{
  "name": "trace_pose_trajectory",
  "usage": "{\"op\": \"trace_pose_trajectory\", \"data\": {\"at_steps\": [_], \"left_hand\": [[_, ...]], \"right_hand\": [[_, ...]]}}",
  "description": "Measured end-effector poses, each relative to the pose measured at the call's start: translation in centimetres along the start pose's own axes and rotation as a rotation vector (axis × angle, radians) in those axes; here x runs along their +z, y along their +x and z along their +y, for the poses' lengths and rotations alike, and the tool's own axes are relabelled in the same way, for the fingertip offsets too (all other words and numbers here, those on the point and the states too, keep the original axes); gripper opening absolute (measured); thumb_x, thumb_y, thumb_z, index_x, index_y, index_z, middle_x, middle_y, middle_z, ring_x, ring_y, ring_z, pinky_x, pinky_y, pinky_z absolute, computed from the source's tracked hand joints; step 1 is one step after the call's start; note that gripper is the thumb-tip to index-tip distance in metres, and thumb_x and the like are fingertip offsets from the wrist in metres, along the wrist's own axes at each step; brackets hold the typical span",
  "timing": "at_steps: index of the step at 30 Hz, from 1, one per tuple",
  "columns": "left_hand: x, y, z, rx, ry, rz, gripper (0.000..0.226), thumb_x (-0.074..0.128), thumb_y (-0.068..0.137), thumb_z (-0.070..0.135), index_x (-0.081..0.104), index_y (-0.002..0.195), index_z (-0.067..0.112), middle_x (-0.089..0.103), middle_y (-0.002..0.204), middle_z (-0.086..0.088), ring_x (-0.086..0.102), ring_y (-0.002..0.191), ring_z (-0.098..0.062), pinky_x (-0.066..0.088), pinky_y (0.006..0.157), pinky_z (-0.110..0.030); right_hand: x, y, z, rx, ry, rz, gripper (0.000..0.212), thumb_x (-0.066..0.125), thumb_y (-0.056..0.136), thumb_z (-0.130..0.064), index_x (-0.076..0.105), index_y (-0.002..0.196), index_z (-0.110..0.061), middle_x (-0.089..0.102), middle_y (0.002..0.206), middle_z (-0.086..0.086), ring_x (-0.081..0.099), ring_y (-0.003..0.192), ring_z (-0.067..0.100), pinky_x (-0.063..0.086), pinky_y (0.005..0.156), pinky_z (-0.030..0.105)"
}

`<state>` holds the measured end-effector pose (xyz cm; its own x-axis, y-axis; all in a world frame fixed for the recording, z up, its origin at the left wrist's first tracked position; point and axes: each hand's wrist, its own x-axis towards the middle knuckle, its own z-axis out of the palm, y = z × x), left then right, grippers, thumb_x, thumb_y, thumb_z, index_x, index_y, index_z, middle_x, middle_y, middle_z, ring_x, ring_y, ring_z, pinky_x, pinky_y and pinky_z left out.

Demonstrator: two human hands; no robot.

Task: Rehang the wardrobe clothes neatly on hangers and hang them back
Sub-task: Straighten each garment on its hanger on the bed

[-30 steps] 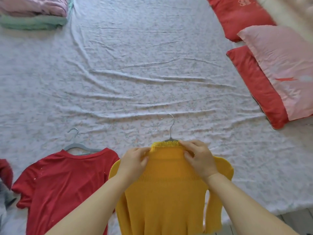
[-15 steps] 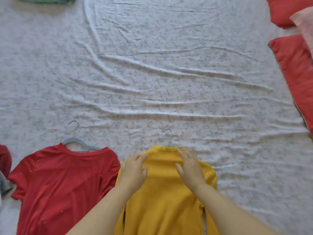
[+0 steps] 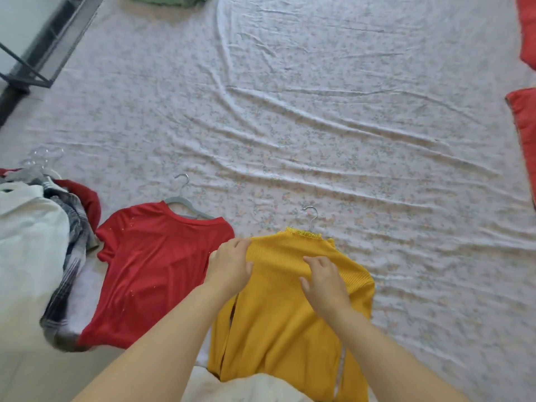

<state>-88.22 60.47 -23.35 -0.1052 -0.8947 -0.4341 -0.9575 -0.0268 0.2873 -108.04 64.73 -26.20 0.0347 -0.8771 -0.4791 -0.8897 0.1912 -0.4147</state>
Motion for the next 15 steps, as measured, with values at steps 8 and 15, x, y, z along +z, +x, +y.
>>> {"op": "trace_pose_trajectory", "data": {"at_steps": [8, 15], "left_hand": [[-3.3, -9.4, -5.4, -0.142, 0.075, 0.035, 0.051, 0.051, 0.089, 0.031, 0.037, 0.137, 0.022, 0.047, 0.132, -0.001, 0.044, 0.121, -0.022, 0.036, 0.096, -0.036], [-4.8, -15.7, -12.4, -0.264, 0.053, 0.092, 0.050, 0.049, 0.091, 0.033, 0.034, 0.137, 0.022, 0.044, 0.133, -0.002, 0.042, 0.122, -0.023, 0.033, 0.099, -0.037]], "right_hand": [[-0.1, -3.9, -6.9, -0.145, -0.192, -0.162, 0.048, 0.050, 0.093, -0.028, 0.036, 0.138, -0.018, 0.039, 0.136, 0.004, 0.036, 0.126, 0.024, 0.036, 0.100, 0.033], [2.1, -6.1, -14.6, -0.321, -0.311, -0.179, 0.044, 0.051, 0.092, -0.022, 0.040, 0.135, -0.019, 0.044, 0.130, 0.003, 0.044, 0.117, 0.022, 0.046, 0.085, 0.031]]}}
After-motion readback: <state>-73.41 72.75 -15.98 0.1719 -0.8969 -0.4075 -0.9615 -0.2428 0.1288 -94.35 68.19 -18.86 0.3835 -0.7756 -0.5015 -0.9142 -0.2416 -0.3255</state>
